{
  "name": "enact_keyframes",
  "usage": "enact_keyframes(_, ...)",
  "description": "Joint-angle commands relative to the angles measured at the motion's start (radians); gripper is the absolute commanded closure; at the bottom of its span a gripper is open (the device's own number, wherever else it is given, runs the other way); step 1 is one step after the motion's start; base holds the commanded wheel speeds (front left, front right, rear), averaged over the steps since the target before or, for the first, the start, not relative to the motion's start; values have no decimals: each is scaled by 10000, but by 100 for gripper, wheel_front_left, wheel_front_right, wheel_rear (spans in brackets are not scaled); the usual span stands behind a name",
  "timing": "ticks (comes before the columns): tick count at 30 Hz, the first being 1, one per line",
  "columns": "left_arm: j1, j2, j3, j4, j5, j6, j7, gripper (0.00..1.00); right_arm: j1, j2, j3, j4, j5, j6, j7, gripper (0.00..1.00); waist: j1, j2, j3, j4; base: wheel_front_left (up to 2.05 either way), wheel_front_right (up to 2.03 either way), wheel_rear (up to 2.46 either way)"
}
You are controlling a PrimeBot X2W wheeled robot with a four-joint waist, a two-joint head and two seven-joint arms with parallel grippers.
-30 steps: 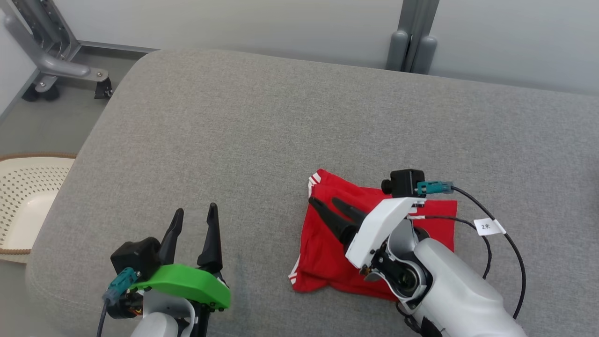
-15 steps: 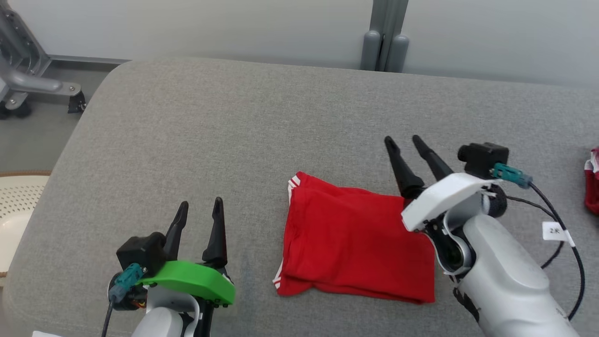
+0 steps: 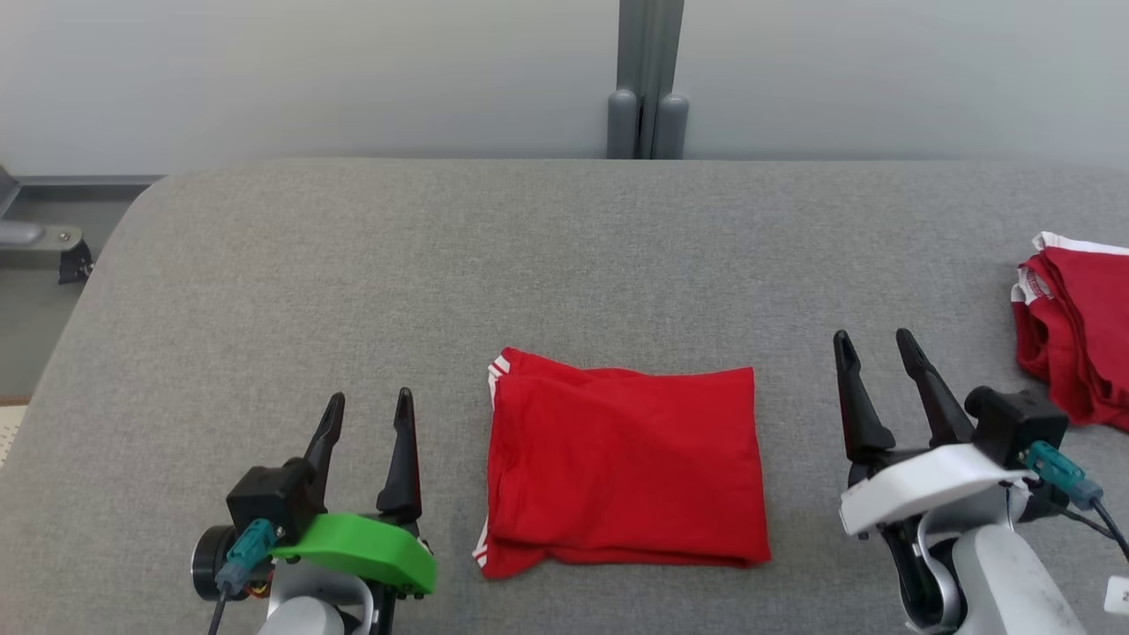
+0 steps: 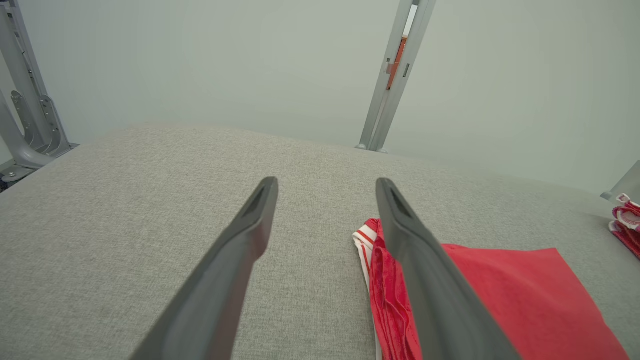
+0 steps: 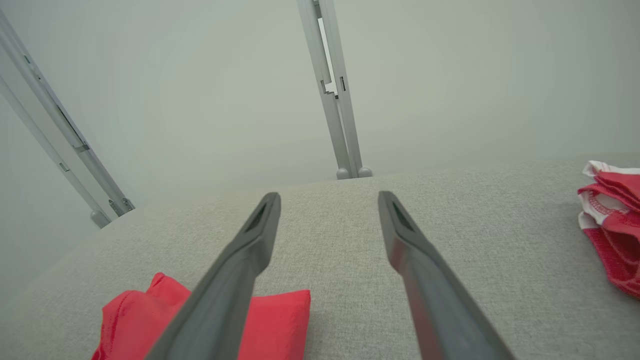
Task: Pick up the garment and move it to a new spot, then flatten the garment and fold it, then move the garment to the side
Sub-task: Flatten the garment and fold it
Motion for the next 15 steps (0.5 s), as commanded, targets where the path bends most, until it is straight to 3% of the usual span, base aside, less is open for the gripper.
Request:
enact_keyframes(1,214,85,61,50,96,71,-73,0,349,40,-102,-262,-199,1,24,0,0,-1,-235,-229,0,0,0)
enact_keyframes(15,974,41,600,-55,499,113,-206,0,1816,365,-729,-1587,-901,1,201,0,0,-1,-464,-376,0,0,0)
